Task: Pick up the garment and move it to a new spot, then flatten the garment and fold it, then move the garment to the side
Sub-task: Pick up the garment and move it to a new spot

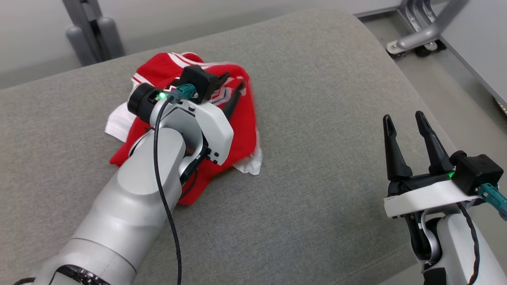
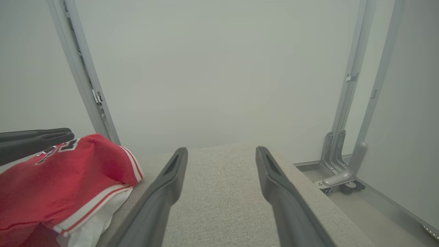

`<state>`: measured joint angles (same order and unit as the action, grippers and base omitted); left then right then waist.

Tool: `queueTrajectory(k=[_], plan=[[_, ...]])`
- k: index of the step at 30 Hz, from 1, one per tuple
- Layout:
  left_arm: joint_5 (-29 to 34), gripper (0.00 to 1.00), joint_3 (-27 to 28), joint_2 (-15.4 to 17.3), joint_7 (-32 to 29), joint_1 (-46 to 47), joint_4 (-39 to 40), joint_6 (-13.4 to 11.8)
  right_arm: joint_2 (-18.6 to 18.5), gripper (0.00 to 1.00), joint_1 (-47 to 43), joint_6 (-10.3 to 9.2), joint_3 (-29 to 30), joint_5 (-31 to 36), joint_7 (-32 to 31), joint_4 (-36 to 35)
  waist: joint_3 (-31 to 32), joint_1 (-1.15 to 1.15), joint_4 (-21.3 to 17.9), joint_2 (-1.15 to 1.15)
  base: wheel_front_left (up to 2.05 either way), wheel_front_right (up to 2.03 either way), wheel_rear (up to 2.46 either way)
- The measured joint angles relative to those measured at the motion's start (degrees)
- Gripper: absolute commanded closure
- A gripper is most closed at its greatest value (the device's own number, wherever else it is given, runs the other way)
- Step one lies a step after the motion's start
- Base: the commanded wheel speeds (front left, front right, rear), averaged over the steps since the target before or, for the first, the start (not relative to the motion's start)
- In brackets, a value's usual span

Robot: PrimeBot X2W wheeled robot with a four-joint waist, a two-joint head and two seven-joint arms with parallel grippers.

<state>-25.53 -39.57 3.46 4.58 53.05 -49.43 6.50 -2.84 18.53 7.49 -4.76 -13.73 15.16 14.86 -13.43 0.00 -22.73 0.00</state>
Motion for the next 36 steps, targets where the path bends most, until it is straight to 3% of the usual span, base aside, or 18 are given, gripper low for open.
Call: queueTrajectory(k=[6,16,21,27,36], plan=[[-1.36,0.00,0.36,-0.04,4.13,2.97,-4.02,0.46,0.05,0.00,0.01,0.00,0.66,0.15,0.00,-0.20,-1.37,0.00,-0.34,0.00,0.00,0.00,0.00],[-2.23,0.00,4.69,5.13,10.02,5.47,-4.65,-1.60,0.13,0.00,-1.32,0.00,2.10,3.33,0.00,0.00,2.29,0.00,7.58,0.00,0.00,0.00,0.00],[-0.79,0.00,8.70,8.00,10.39,-0.65,5.45,-5.06,0.18,0.00,-3.11,0.00,3.32,4.44,0.00,-0.19,4.82,0.00,12.78,0.00,0.00,0.00,0.00],[0.87,0.00,16.08,9.79,10.40,-15.36,19.45,-8.94,0.09,0.00,-5.41,0.00,4.12,5.70,0.00,-1.07,7.63,0.00,18.93,0.00,0.00,0.00,0.00],[4.87,0.00,26.94,4.60,10.42,-35.11,32.09,-10.84,0.05,0.00,-7.79,0.00,4.19,6.14,0.00,-1.59,10.74,0.00,24.75,0.00,0.00,0.00,0.00]])
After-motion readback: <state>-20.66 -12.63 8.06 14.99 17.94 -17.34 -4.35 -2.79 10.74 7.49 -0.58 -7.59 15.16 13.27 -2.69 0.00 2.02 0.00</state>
